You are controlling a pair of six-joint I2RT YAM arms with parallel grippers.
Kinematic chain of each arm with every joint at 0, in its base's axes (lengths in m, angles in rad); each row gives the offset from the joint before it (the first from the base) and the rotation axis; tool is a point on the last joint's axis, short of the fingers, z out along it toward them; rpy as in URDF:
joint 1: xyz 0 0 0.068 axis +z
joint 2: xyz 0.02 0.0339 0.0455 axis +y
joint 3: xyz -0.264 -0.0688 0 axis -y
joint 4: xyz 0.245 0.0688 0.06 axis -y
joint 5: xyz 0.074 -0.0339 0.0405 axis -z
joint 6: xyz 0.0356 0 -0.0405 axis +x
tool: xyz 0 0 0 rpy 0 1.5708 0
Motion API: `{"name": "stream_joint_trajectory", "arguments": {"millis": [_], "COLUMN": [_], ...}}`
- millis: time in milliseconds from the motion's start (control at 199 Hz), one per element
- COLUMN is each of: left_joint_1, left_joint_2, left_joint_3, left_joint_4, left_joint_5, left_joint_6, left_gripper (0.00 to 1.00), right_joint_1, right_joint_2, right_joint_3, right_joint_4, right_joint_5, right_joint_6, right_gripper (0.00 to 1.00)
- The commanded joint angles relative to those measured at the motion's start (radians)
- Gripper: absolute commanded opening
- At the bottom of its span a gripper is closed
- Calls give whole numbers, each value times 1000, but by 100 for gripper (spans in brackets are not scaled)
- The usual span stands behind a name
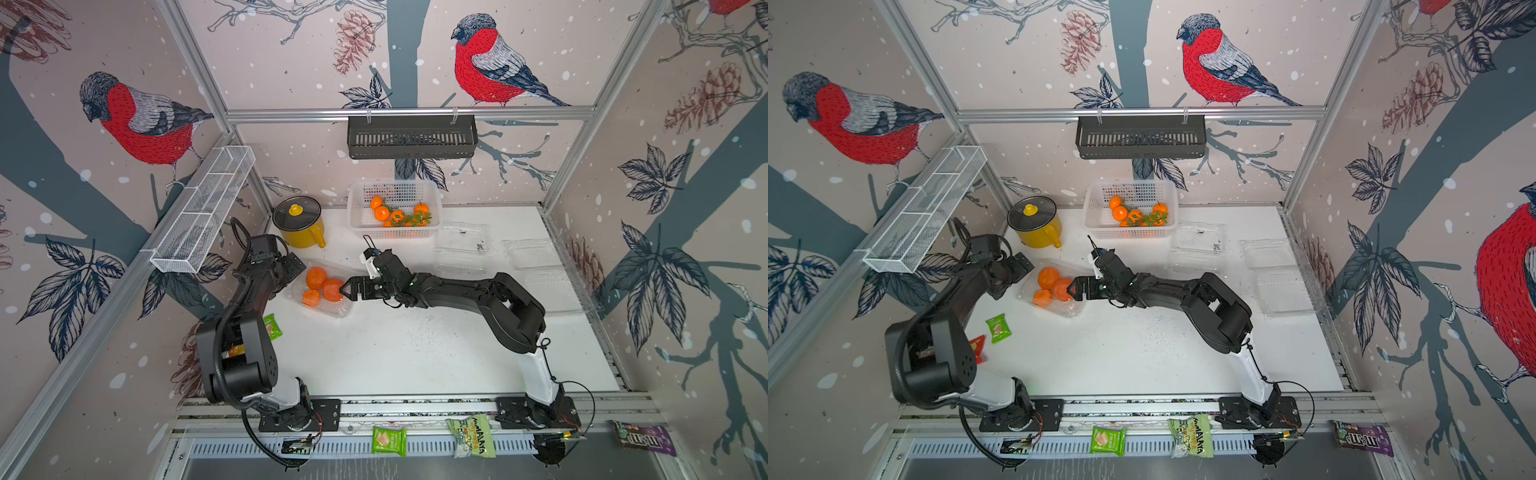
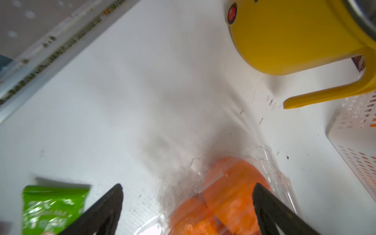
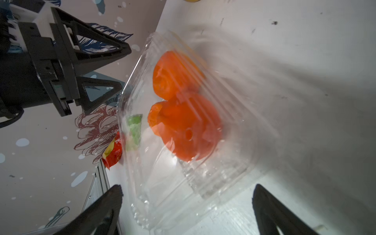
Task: Take oranges out of containers
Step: Adjust the packing box at the center of the board.
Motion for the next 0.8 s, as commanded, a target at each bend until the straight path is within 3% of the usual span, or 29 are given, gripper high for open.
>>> {"name": "stream_joint_trajectory", "arguments": {"millis": [0,171,312,407,463,659,719,799], "left_joint_1": [-21,-141,-248,-270,-272,-279,-277,-276], "left_joint_2": [29,-12,-53,-98,-130,-226,-247,-276], "left_joint_3": [3,-62,-120,-180,-224,-267,-239,-187], "left_joint_4": [46,112,134,155,186,183,124,27], "left_joint_5": [143,191,167,173,200,258,224,162], "left_joint_6": [-52,-87,-123,-149,-166,-168,-132,-73], "left_gripper": [97,98,98,98,98,98,98,98], "right_joint_1": [-25,-99,-152,-178,-180,-262,-290,-313], "right_joint_2": [21,-28,-52,-59,-29,238,226,114], "right_joint_3": [14,-30,-18,-13,54,561,568,438], "right_joint_4": [24,19,-33,-30,-91,-523,-549,-477], "right_joint_5": [-30,-69,-104,-117,-86,36,49,28], "right_joint_6": [36,18,12,46,11,-149,-182,-202], "right_gripper": [100,100,100,100,100,100,100,100]}}
